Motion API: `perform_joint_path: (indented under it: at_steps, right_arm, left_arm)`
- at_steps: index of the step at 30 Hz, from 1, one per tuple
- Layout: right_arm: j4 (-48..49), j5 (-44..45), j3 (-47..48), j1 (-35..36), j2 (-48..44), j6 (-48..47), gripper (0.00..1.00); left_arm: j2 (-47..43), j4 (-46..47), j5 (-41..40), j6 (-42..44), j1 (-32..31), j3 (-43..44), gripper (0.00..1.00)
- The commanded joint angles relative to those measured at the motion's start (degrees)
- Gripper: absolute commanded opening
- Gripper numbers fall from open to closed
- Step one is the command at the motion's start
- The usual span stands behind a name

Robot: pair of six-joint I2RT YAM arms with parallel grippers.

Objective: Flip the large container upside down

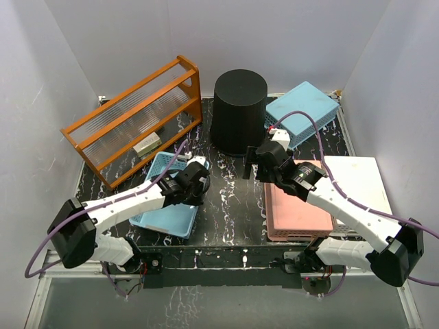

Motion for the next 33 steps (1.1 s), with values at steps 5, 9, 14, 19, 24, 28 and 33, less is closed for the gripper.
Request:
perform_joint_path:
  at_steps: [5,9,14,19,24,28,33]
  right_arm:
    - [-1.96,5.17,7.53,0.06,-2.85,-1.93,0.98]
    - [-3.16,7.99,9.46,0.03,-4.03,-2.47,0.98]
    - [-2.17,8.66,9.82,-0.01,-4.48,-3.22,0.98]
    - [-2.37,6.73,9.07,-0.07,-4.64,-1.92,0.98]
    - [-1.51,6.19,7.44,-0.13,-5.52,-1.38,0.98]
    - [-1.67,5.84,7.57,-0.15,-5.06,-1.39,0.98]
    - [-2.09,6.27,7.2,-0.16,-5.79,-1.3,0.98]
  left_arm:
    - [-2.2,-2.01,14.73,-5.72,0.12,14.5,0.0]
    - [-8.29,12.64,28.09,-15.35,0.55,9.99,0.0]
    - [-8.96,39.29,43.75,-28.23,5.01,-3.04,0.0]
    - [-9.96,68.6,47.57,-45.66,9.84,-15.81,0.0]
    - [-10.64,78.23,48.12,-51.56,13.37,-23.53,0.0]
    - [-12.03,76.61,52.53,-50.82,19.95,-27.55,0.0]
    - [-17.54,41.65,55.0,-28.23,28.83,-20.99,0.44]
